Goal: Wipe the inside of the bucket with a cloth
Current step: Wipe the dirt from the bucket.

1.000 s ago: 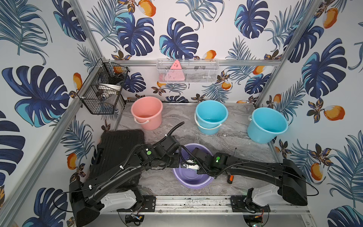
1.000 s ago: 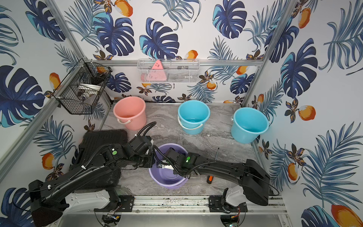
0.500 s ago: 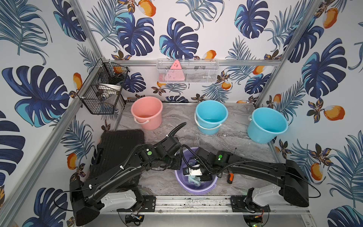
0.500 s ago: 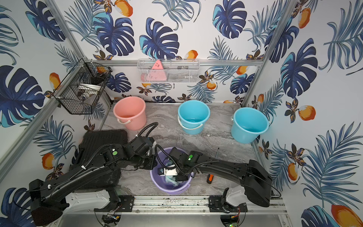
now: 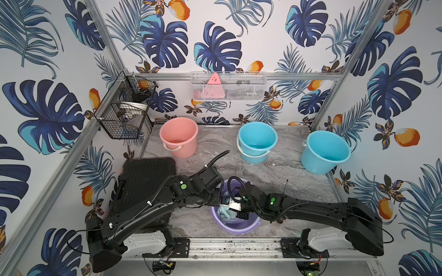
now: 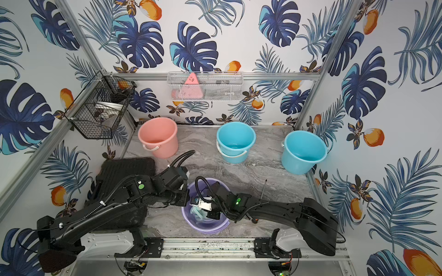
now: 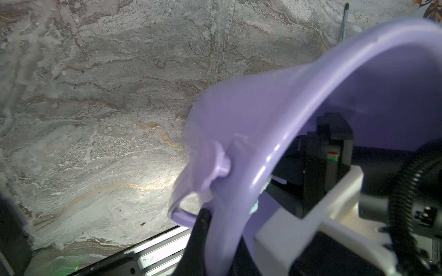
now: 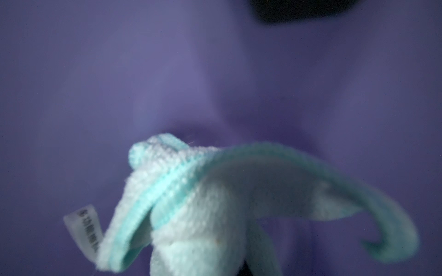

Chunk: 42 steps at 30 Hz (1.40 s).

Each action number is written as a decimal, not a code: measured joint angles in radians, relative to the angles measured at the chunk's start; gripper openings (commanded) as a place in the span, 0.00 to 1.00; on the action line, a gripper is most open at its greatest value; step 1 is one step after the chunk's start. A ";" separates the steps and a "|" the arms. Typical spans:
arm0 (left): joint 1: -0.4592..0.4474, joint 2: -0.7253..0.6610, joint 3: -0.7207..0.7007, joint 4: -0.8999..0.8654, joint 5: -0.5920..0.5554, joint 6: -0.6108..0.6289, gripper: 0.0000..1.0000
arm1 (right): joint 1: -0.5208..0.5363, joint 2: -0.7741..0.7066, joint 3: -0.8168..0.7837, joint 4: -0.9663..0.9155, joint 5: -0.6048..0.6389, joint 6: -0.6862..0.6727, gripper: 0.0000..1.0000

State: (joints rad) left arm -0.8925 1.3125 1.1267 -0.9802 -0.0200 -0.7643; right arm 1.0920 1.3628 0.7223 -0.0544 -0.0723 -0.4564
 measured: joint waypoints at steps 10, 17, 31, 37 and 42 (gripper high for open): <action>-0.014 -0.004 0.000 0.010 -0.011 -0.020 0.00 | 0.016 -0.016 -0.007 0.079 0.309 -0.076 0.00; -0.017 -0.002 0.005 0.024 -0.029 -0.023 0.00 | 0.026 -0.010 0.077 -0.092 0.432 -0.226 0.00; -0.040 0.026 0.044 0.001 -0.050 -0.026 0.00 | 0.033 0.069 0.216 -0.545 0.426 -0.350 0.00; -0.045 0.029 0.047 -0.008 -0.024 -0.022 0.00 | 0.029 0.075 0.235 -0.637 0.235 -0.322 0.00; -0.048 0.025 0.047 -0.012 -0.008 -0.021 0.00 | 0.008 0.073 0.233 -0.657 0.058 -0.298 0.00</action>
State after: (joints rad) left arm -0.9405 1.3373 1.1740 -0.9920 -0.0280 -0.7849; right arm 1.1004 1.4357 0.9558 -0.7116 -0.0147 -0.7540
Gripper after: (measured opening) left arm 0.139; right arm 0.113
